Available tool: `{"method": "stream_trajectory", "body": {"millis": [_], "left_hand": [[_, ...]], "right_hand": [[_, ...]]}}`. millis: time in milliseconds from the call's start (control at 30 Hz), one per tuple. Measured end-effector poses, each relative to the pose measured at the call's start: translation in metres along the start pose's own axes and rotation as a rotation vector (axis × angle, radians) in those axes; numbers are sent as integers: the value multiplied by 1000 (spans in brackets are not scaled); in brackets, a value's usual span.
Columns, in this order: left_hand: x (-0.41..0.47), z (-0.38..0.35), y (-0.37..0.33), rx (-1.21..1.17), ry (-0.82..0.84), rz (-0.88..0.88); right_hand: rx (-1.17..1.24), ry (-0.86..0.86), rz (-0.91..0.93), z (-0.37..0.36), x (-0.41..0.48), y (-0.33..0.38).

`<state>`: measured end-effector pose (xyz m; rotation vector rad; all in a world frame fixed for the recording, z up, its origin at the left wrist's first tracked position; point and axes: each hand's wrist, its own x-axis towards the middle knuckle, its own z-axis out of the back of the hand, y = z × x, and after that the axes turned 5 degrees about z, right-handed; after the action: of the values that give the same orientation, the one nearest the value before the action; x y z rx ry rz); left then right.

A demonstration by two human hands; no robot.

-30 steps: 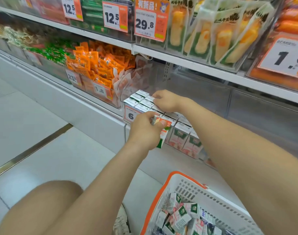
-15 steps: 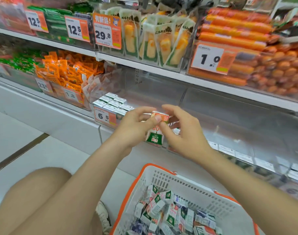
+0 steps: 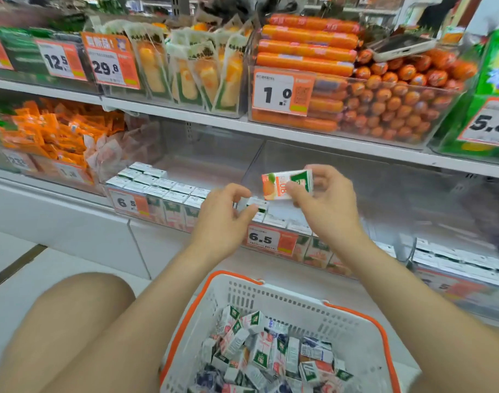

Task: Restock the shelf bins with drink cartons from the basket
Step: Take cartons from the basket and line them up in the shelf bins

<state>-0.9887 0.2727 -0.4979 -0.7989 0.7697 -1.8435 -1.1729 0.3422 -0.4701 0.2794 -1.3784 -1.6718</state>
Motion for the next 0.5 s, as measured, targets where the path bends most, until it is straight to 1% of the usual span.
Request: {"method": "stream_trajectory", "body": {"millis": [33, 100, 167, 233, 433, 500], "left_hand": [[1, -3, 4, 113, -29, -35], [1, -7, 7, 255, -23, -73], [-2, -11, 9, 327, 8, -90], [-5, -15, 10, 364, 27, -101], [-5, -20, 18, 402, 54, -191], [-5, -18, 18, 422, 55, -208]], "right_hand": [[-147, -24, 67, 3, 5, -4], [-319, -6, 179, 7, 12, -11], [-459, 63, 249, 5, 18, -23], [-593, 184, 257, -2, 24, -33], [-648, 542, 177, -26, 37, -44], [-644, 625, 137, -23, 40, -47]]}}
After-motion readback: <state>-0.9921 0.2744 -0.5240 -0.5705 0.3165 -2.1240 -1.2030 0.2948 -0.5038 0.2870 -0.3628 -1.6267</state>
